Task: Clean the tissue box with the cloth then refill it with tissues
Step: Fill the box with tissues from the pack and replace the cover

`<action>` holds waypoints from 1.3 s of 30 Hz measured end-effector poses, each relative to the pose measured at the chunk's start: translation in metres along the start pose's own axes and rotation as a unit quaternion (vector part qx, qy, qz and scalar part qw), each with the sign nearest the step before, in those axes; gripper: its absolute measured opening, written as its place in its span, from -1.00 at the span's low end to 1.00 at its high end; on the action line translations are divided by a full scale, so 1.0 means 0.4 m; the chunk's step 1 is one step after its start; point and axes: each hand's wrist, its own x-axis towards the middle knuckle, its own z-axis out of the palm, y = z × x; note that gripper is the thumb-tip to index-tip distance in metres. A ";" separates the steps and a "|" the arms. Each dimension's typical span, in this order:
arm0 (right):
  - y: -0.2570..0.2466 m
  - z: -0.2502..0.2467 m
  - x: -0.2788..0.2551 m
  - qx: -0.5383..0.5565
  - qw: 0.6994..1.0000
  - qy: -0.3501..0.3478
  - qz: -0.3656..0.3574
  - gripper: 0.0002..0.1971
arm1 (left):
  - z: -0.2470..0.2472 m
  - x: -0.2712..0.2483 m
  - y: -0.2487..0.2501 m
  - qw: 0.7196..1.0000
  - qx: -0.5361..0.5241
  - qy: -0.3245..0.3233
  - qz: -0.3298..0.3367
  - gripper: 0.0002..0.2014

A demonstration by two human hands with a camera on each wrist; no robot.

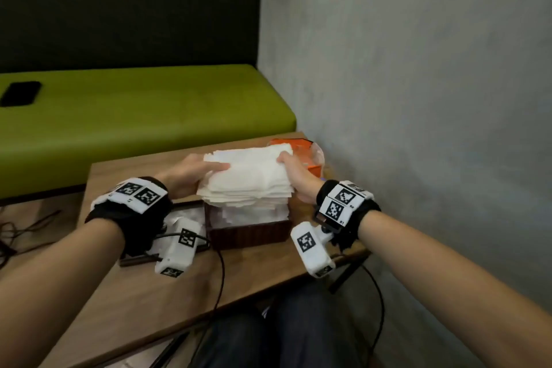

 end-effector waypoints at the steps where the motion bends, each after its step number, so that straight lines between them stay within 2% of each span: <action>1: 0.014 0.009 0.004 -0.053 0.999 -0.008 -0.002 -0.56 | -0.007 -0.003 -0.008 1.000 0.006 0.007 -0.009 -0.66; 2: 0.019 0.013 -0.001 -0.107 0.994 -0.013 -0.004 -0.49 | -0.011 -0.006 -0.016 1.000 0.005 0.003 -0.017 -0.71; 4: 0.031 0.012 0.004 -0.185 0.982 0.004 -0.017 -0.48 | -0.011 -0.007 -0.025 0.999 -0.005 -0.014 -0.029 -0.81; 8: 0.051 -0.001 0.028 -0.248 0.966 0.032 -0.064 -0.64 | 0.013 -0.008 -0.039 0.999 0.033 -0.008 -0.024 -0.79; 11: 0.066 -0.011 0.040 -0.270 0.958 0.046 -0.079 -0.68 | 0.039 0.012 -0.045 0.986 0.163 0.043 0.019 -0.75; 13: 0.072 -0.011 0.043 -0.281 0.954 0.051 -0.096 -0.68 | 0.054 0.018 -0.039 0.935 0.337 0.104 0.030 -0.76; 14: 0.076 -0.009 0.044 -0.292 0.950 0.050 -0.097 -0.69 | 0.061 0.018 -0.038 0.908 0.404 0.111 0.026 -0.75; 17: 0.081 -0.002 0.043 -0.392 0.915 0.055 -0.079 -0.71 | 0.074 0.024 -0.042 0.863 0.492 0.106 0.034 -0.71; 21: 0.064 0.009 0.015 -0.530 0.840 0.058 -0.104 -0.69 | 0.070 0.026 -0.066 0.809 0.562 0.116 0.123 -0.65; 23: 0.045 0.003 -0.005 -0.518 0.830 0.103 -0.179 -0.63 | 0.069 0.023 -0.069 0.778 0.583 0.123 0.199 -0.60; 24: 0.041 0.003 -0.012 -0.483 0.828 0.127 -0.255 -0.63 | 0.069 0.018 -0.070 0.775 0.582 0.106 0.222 -0.58; 26: 0.048 0.012 -0.028 -0.428 0.811 0.104 -0.385 -0.68 | 0.076 0.006 -0.078 0.776 0.588 0.055 0.222 -0.51; 27: 0.060 0.021 -0.038 -0.429 0.806 0.063 -0.403 -0.70 | 0.079 0.002 -0.087 0.776 0.596 0.038 0.204 -0.46; 28: 0.080 0.029 -0.044 -0.446 0.805 0.022 -0.390 -0.71 | 0.081 -0.001 -0.096 0.771 0.606 0.029 0.191 -0.41; 30: 0.119 0.038 -0.053 -0.498 0.806 -0.043 -0.317 -0.67 | 0.083 -0.004 -0.111 0.761 0.628 0.018 0.162 -0.30; 33: 0.141 0.045 -0.046 -0.585 0.768 -0.085 -0.245 -0.60 | 0.087 -0.005 -0.118 0.738 0.666 -0.011 0.109 -0.17; 34: 0.140 0.047 -0.040 -0.593 0.767 -0.101 -0.222 -0.56 | 0.092 -0.005 -0.117 0.723 0.684 -0.022 0.097 -0.16; 36: 0.129 0.050 -0.024 -0.578 0.787 -0.145 -0.158 -0.48 | 0.104 -0.004 -0.113 0.699 0.710 -0.034 0.072 -0.16; 39: 0.111 0.052 0.003 -0.568 0.794 -0.196 -0.086 -0.44 | 0.114 0.005 -0.106 0.701 0.711 -0.045 0.039 -0.18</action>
